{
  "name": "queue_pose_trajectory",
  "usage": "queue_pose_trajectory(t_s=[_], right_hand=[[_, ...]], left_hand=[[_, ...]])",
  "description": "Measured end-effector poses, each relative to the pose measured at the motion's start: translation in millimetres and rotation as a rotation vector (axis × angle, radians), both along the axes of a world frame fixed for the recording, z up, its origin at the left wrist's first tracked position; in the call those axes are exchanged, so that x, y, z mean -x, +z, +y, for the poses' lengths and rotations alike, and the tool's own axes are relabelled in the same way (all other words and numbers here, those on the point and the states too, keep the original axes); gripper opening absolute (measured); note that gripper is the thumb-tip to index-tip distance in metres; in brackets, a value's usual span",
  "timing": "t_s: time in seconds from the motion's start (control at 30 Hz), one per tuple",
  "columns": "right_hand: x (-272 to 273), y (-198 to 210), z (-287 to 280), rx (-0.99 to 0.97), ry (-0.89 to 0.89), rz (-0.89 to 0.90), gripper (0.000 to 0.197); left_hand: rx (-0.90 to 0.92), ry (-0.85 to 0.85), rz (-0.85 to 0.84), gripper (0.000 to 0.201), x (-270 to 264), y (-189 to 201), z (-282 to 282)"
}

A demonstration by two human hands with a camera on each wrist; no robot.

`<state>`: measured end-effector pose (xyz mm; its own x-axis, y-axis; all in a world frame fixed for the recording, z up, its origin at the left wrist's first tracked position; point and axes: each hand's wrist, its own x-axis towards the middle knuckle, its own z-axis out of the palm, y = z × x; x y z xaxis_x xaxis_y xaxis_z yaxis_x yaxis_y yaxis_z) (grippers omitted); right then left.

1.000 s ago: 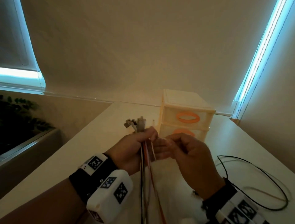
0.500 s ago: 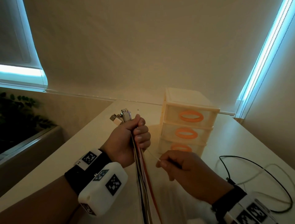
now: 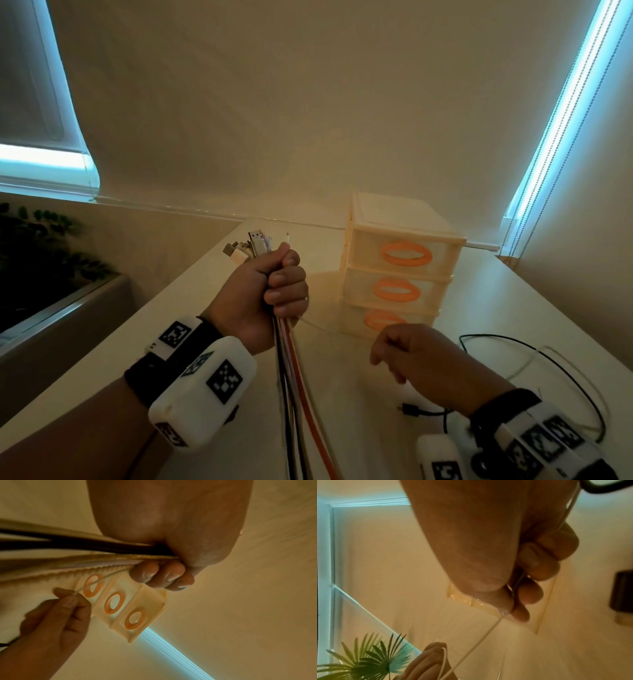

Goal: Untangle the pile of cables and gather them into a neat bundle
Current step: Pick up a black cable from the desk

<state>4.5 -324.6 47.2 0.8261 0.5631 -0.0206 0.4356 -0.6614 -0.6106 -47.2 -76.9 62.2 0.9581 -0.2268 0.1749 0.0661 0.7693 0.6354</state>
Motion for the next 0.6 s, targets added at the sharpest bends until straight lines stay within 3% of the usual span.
queue_pose_trajectory(t_s=[0.13, 0.2, 0.27, 0.37, 0.47, 0.53, 0.6], right_hand=[[1.3, 4.1, 4.7, -0.171, -0.275, -0.293, 0.035], [8.9, 5.3, 11.6, -0.332, -0.287, -0.362, 0.027], [16.3, 6.3, 18.5, -0.486, -0.245, -0.401, 0.019], [29.7, 5.8, 25.9, -0.609, -0.038, -0.364, 0.011], [37.0, -0.4, 30.1, -0.457, 0.245, -0.286, 0.031], [33.4, -4.7, 27.8, -0.295, 0.292, -0.154, 0.036], [24.9, -8.2, 21.9, -0.209, 0.245, -0.099, 0.024]], left_hand=[[-0.278, -0.134, -0.004, 0.031, 7.6, -4.9, -17.2], [-0.488, -0.205, -0.013, 0.034, 14.1, -8.3, -29.9], [-0.542, -0.239, 0.009, 0.036, 17.4, -9.7, -38.6], [-0.37, -0.076, 0.065, 0.035, 13.8, -8.0, -41.0], [-0.213, 0.076, 0.065, 0.039, 10.9, -1.2, -40.3], [-0.098, 0.167, 0.108, 0.04, 8.0, -0.5, -39.4], [-0.03, 0.246, 0.162, 0.037, 5.0, -2.3, -36.4]])
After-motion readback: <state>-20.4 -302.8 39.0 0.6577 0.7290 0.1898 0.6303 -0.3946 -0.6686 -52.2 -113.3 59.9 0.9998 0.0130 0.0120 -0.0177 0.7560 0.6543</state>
